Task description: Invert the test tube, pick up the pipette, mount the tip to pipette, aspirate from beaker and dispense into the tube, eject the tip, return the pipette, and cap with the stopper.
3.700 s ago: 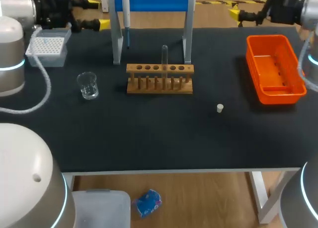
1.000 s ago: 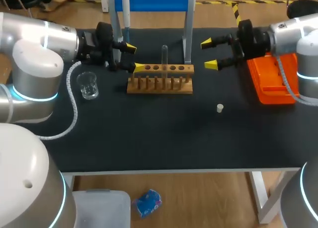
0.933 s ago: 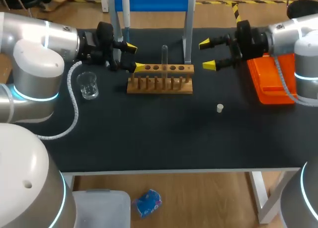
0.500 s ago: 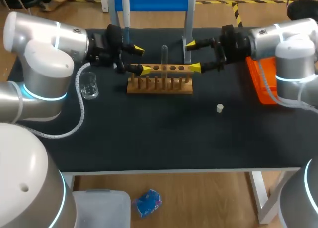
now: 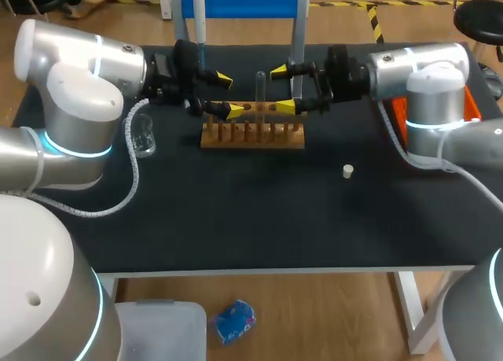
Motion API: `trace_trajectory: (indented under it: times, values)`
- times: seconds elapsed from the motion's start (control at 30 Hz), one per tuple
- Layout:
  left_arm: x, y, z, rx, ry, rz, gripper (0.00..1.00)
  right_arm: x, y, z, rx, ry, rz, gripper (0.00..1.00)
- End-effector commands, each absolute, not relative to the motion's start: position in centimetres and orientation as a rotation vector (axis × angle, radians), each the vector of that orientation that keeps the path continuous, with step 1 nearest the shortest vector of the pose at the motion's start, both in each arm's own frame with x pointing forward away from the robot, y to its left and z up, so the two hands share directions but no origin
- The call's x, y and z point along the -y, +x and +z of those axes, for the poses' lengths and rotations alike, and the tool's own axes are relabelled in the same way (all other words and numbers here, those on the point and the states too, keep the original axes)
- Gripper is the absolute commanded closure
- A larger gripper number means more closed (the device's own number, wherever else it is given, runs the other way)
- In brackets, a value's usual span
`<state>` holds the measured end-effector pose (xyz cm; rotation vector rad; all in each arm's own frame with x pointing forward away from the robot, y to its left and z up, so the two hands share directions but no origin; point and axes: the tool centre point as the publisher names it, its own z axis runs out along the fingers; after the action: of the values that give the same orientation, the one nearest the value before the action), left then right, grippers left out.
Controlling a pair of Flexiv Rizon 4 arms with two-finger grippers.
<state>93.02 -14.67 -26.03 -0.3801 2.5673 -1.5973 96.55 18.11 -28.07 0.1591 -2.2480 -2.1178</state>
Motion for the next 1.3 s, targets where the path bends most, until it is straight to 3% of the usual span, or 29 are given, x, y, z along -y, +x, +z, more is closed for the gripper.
trace_trajectory:
  times: [0.03, 0.2, 0.23, 0.37, 0.47, 0.83, 1.03, 1.3]
  values:
    - [14.7, 93.1, -26.2, -2.562, -0.378, -1.602, 0.00, -19.5, 97.6, -28.5, 2.209, 0.209, -2.109, 0.00]
    - [14.7, 93.1, -26.2, -2.562, -0.378, -1.602, 0.00, -20.4, 97.7, -28.3, 2.201, 0.223, -2.105, 0.16]
    - [14.7, 93.1, -26.2, -2.562, -0.378, -1.602, 0.00, -20.6, 97.7, -28.3, 2.200, 0.225, -2.102, 0.25]
    - [14.7, 93.1, -26.2, -2.562, -0.378, -1.602, 0.00, -21.2, 97.6, -28.5, 2.194, 0.228, -2.089, 0.30]
    - [14.7, 93.1, -26.2, -2.562, -0.378, -1.602, 0.00, -21.5, 97.5, -28.5, 2.189, 0.230, -2.088, 0.51]
    - [14.7, 93.1, -26.2, -2.562, -0.378, -1.602, 0.00, -21.9, 97.3, -28.5, 2.178, 0.231, -2.086, 0.56]
    - [14.7, 93.1, -26.2, -2.562, -0.378, -1.602, 0.00, -22.0, 97.1, -28.5, 2.170, 0.229, -2.088, 0.64]
    - [14.7, 93.1, -26.2, -2.562, -0.378, -1.602, 0.00, -22.1, 96.9, -28.5, 2.162, 0.225, -2.095, 0.91]
